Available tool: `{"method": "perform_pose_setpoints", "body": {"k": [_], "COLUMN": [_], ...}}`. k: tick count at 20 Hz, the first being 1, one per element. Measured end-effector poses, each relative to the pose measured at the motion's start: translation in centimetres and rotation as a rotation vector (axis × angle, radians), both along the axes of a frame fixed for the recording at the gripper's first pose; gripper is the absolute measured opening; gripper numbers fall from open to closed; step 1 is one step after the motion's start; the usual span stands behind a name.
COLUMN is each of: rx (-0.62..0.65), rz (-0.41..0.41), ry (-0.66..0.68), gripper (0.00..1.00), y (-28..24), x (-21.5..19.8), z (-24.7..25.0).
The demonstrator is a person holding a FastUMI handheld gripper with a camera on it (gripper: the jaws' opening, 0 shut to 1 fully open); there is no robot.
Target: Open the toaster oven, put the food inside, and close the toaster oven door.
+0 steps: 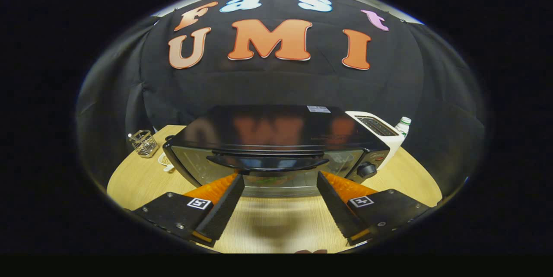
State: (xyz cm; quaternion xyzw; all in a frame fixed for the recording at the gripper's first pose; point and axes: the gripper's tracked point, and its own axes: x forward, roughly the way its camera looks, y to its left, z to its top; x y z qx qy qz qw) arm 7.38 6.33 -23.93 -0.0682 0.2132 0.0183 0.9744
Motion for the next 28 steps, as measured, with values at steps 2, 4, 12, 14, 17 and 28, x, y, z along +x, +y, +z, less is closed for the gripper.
{"method": "perform_pose_setpoints", "body": {"k": [2,4,12,14,17,28], "rx": [-0.002,0.002,0.005,0.007,-0.001,0.000], "rz": [0.001,0.002,-0.009,-0.010,-0.020,-0.058], "ry": [-0.010,0.000,-0.081,-0.122,-0.203,-0.402], "gripper": [1.00,1.00,1.00,1.00,1.00,1.00], "y": [-0.2,-0.4,-3.6,-4.5,-5.6,-8.6], "x": [-0.4,-1.3,-2.6,-2.7,-2.8,-6.7], "z": [0.1,0.3,7.9,11.1,15.7,27.0]}}
